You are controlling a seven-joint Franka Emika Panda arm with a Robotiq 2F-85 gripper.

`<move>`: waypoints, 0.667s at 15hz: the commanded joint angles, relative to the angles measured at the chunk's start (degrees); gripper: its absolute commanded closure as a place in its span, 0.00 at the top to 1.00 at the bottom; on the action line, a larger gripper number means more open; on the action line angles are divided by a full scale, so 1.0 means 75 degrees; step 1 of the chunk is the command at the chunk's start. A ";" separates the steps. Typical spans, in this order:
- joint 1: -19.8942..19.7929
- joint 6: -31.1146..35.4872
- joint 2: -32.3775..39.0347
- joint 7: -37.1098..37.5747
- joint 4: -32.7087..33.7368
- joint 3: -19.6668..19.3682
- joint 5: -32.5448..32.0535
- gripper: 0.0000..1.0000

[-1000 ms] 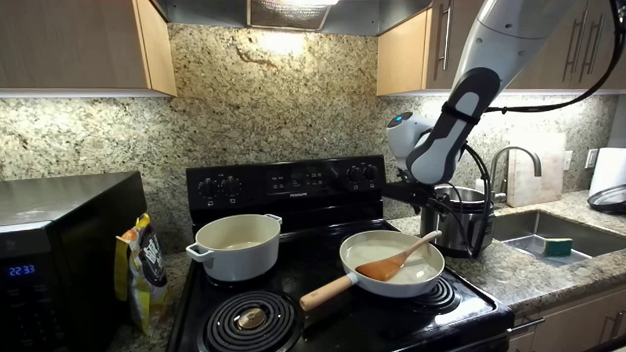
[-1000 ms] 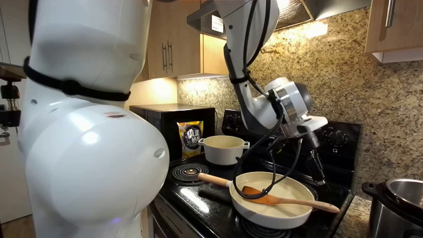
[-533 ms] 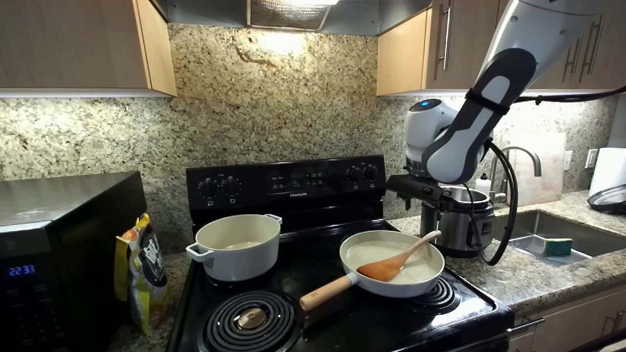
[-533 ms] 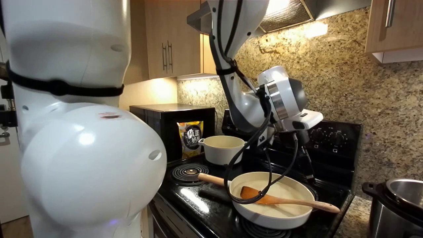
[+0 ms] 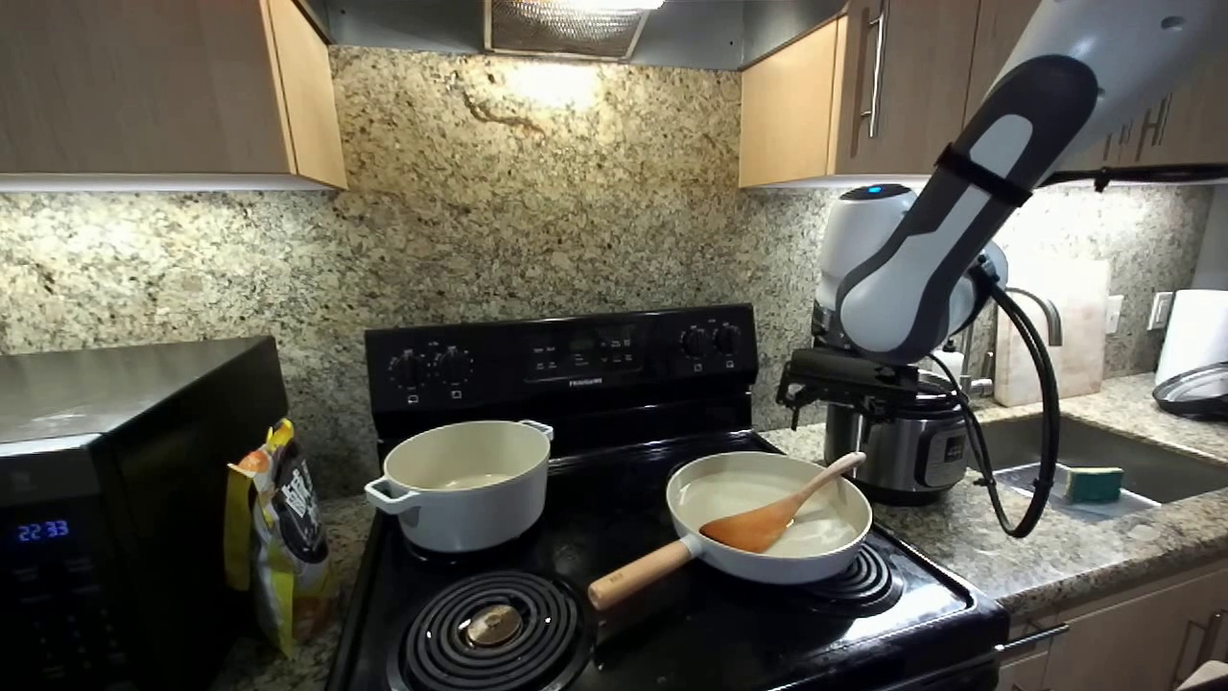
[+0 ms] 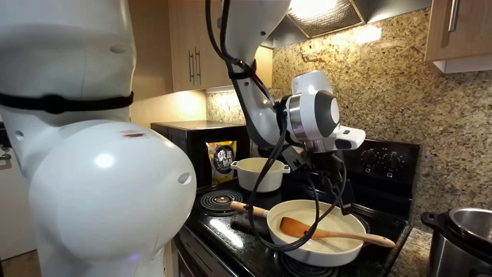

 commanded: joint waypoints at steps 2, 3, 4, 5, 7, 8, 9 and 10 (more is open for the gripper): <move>0.1725 -0.2183 -0.1614 -0.2518 0.0341 -0.1463 0.0586 1.00; 0.2070 -0.2810 -0.1897 -0.3013 0.0611 -0.1801 0.0558 1.00; 0.2410 -0.3444 -0.2167 -0.3515 0.0926 -0.2133 0.0531 1.00; 0.2707 -0.4069 -0.2376 -0.4033 0.1297 -0.2425 0.0530 1.00; 0.3127 -0.5154 -0.2700 -0.5098 0.2026 -0.2843 0.0600 1.00; 0.3198 -0.5511 -0.2722 -0.5642 0.2317 -0.2937 0.0678 1.00; 0.3277 -0.5828 -0.2750 -0.6156 0.2570 -0.3030 0.0731 1.00; 0.3423 -0.6032 -0.2788 -0.6594 0.2734 -0.3171 0.0753 1.00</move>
